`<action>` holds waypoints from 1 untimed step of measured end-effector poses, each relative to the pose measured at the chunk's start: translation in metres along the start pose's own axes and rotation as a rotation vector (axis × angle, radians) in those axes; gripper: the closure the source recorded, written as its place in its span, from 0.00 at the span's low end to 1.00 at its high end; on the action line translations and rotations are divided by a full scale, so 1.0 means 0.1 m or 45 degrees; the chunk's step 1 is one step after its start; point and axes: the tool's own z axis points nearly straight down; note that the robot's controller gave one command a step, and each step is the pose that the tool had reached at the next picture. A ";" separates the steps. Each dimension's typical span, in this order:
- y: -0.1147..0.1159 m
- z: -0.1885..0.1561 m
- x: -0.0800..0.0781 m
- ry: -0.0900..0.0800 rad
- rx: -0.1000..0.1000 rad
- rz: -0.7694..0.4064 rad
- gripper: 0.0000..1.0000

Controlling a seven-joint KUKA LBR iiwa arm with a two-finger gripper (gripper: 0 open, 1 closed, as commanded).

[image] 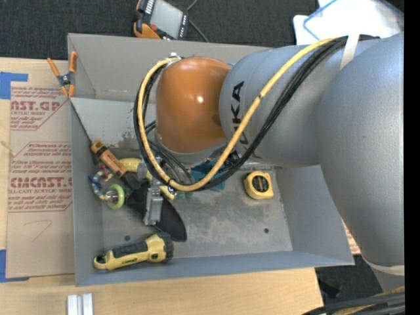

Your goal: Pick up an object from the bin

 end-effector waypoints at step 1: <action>0.00 0.00 0.00 0.000 0.000 0.000 0.00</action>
Offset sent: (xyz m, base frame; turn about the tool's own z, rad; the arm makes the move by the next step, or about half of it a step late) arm -0.0225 -0.0023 0.1319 0.0039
